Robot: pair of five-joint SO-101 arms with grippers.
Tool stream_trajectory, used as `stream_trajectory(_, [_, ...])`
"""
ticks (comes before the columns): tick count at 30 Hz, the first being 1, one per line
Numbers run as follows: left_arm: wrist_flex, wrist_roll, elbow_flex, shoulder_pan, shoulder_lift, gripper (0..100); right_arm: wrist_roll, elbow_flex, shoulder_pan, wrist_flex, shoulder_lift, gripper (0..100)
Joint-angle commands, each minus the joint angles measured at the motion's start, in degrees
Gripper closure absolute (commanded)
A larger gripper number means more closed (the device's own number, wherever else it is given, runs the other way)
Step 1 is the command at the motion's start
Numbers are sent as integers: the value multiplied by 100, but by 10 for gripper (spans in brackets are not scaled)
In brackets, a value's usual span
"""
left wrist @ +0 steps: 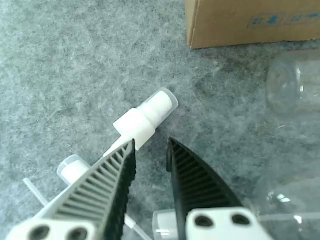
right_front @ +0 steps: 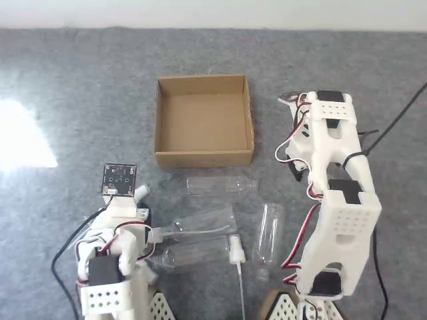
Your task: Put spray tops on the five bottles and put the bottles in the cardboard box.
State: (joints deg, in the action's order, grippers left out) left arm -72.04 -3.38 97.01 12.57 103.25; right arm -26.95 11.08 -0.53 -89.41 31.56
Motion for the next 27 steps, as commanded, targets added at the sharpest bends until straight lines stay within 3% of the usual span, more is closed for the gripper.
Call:
stream_trajectory(1, [-26, 70, -48, -9, 97, 902, -281, 308, -57, 57, -75, 625])
stream_trajectory(27, [-26, 70, -48, -9, 97, 902, -440, 325, -312, 233, 224, 626])
